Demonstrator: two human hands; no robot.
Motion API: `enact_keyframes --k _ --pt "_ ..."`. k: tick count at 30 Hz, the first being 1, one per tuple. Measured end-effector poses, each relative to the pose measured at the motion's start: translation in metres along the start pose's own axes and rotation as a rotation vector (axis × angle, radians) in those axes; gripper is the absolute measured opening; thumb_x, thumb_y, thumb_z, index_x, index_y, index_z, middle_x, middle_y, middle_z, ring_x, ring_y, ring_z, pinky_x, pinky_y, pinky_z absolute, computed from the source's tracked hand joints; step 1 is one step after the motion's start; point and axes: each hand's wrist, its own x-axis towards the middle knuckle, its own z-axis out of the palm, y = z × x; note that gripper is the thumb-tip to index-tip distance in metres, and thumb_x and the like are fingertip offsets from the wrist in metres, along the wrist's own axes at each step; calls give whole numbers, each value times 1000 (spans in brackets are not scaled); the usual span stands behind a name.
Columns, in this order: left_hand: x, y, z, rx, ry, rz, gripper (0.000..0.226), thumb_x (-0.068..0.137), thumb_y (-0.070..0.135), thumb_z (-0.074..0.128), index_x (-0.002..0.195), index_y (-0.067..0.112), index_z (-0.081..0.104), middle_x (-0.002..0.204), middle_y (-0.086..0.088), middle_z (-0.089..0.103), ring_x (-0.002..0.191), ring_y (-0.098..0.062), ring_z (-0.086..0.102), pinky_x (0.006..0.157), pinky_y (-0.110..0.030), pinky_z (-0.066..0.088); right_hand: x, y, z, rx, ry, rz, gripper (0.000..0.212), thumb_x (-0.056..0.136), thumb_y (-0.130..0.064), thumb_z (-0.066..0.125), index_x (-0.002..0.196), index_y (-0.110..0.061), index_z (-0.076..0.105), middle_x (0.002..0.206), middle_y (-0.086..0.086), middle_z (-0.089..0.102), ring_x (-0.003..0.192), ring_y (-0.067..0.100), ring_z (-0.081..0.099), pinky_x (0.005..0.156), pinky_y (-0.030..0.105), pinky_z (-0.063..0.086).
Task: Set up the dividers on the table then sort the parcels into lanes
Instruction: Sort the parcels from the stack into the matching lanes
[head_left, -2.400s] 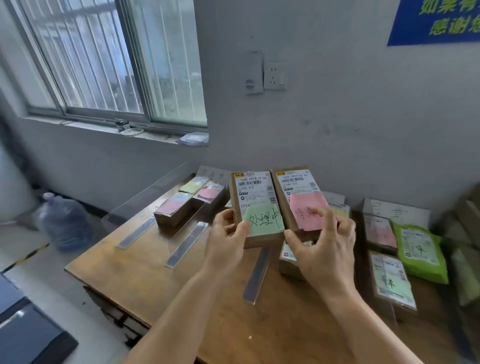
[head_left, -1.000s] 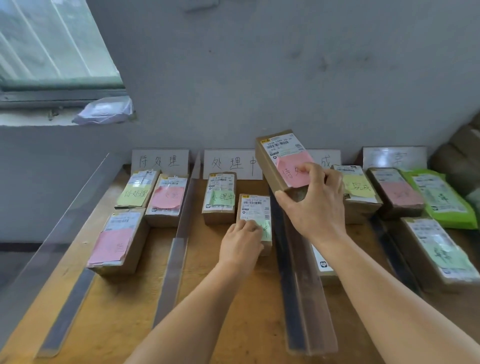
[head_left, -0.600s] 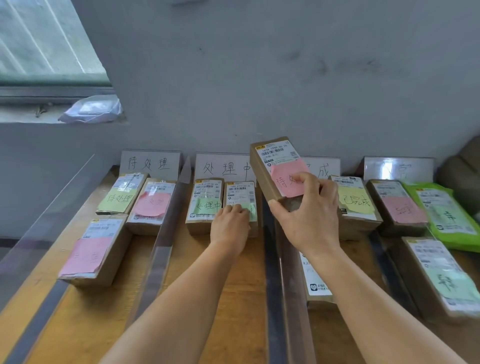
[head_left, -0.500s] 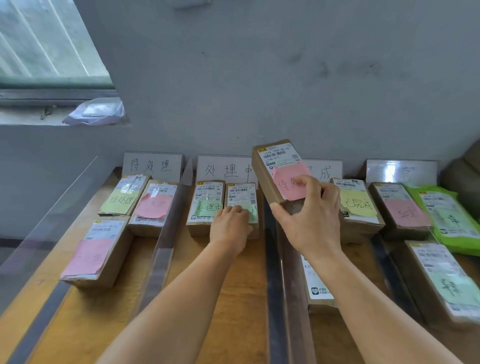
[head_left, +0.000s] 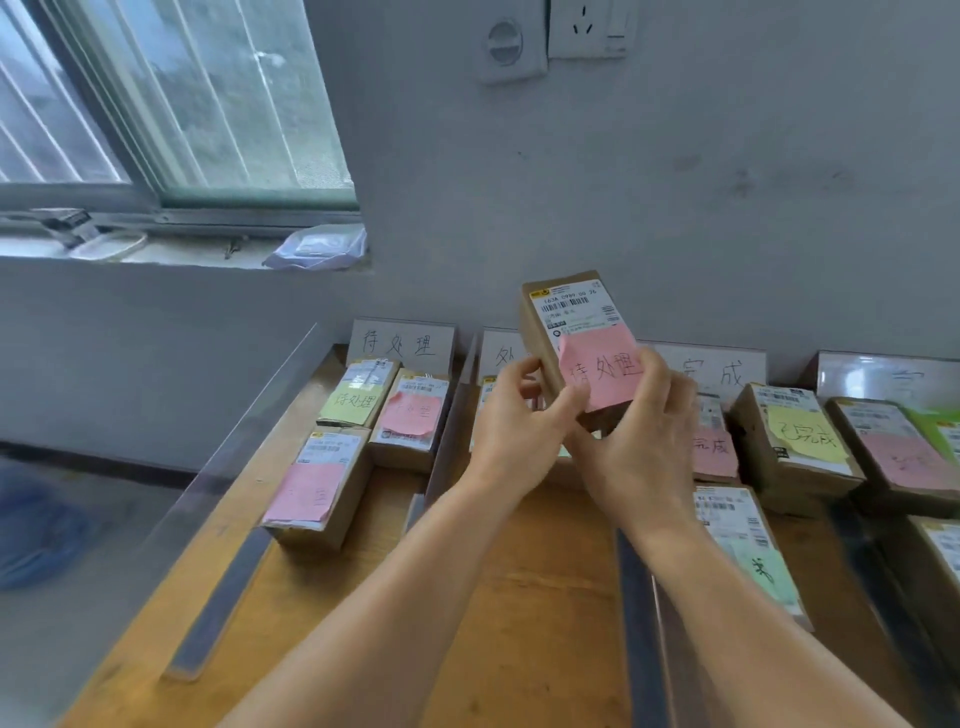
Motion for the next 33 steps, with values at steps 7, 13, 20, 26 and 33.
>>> enact_keyframes --k 7,13,20,26,33 --pt "-27 -18 -104 -101 84 -24 43 85 18 63 126 25 52 107 1 68 97 -12 67 79 -31 58 -48 -82 29 -27 -166 -129 76 80 -45 71 141 -21 33 125 5 33 114 18 37 85 23 41" --pt "-50 -58 -184 11 103 -103 36 88 22 51 122 23 62 89 6 73 85 -17 69 72 -37 55 -91 -141 60 -210 -407 -182 52 95 -22 50 142 -20 31 121 6 33 108 22 43 84 27 44" --pt "-69 -102 -209 200 -3 -167 24 93 19 50 112 25 64 90 10 67 79 -8 58 67 -25 47 -126 -163 88 -438 -619 -88 38 93 -7 47 130 -13 36 122 13 37 103 29 50 76 30 40" --pt "-74 -116 -212 332 -93 -144 42 89 19 66 126 25 47 102 16 53 84 6 53 61 -5 42 -134 -166 108 -579 -735 -37 40 94 -4 43 132 -9 33 126 17 40 110 33 52 87 36 46" --pt "-63 -145 -206 715 -157 -83 58 93 14 58 145 27 36 141 -2 44 126 -20 48 99 -30 42 -130 -148 140 -759 -761 -169 33 98 -11 38 131 -9 41 126 17 49 115 30 44 88 34 44"
